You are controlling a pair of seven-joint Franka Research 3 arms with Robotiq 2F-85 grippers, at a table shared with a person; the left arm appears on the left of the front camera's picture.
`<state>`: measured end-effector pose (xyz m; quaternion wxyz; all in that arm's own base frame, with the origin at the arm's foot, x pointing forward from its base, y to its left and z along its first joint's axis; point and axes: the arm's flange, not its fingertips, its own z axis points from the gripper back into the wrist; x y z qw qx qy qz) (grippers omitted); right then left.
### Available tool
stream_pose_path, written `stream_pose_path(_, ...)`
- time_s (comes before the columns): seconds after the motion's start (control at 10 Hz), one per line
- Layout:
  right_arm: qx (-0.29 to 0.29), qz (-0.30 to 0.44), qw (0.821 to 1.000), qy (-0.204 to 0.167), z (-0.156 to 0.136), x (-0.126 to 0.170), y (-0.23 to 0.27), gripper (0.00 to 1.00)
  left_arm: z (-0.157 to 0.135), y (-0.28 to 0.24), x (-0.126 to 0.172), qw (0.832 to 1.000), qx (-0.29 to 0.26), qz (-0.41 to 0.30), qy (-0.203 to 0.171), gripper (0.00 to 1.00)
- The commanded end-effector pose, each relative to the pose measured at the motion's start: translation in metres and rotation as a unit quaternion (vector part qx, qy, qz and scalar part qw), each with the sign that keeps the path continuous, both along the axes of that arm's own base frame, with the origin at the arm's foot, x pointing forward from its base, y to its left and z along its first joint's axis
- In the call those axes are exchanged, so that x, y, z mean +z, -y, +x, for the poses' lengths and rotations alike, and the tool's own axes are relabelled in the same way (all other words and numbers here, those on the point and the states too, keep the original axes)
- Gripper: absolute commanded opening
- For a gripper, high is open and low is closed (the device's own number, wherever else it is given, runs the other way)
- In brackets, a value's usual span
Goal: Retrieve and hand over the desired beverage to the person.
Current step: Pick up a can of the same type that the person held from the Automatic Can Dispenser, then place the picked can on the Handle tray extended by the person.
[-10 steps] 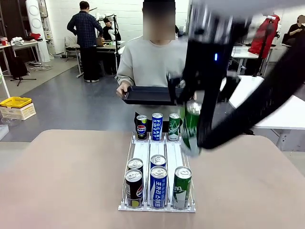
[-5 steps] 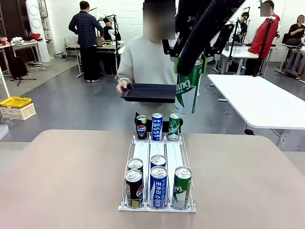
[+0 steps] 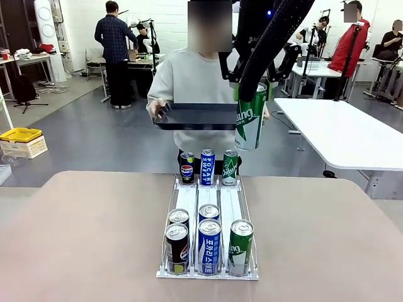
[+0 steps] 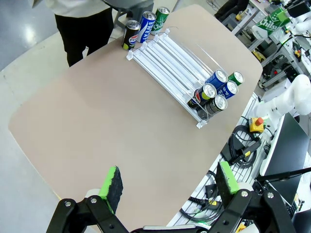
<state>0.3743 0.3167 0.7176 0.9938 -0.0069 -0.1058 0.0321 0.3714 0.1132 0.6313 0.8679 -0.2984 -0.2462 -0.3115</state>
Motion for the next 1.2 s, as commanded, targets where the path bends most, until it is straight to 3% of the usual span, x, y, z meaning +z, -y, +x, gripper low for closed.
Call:
stream_pose_path(0.0,-0.009,-0.001,1.000,0.001,-0.0101,0.0034,-0.0046,0.00,-0.0009,-0.0015,0.0005,1.000,-0.005,-0.007,0.004,1.00)
stream_pose_path(1.1,-0.009,-0.001,1.000,0.001,-0.0101,0.0034,-0.0046,0.00,-0.0009,-0.0015,0.0005,1.000,-0.005,-0.007,0.004,1.00)
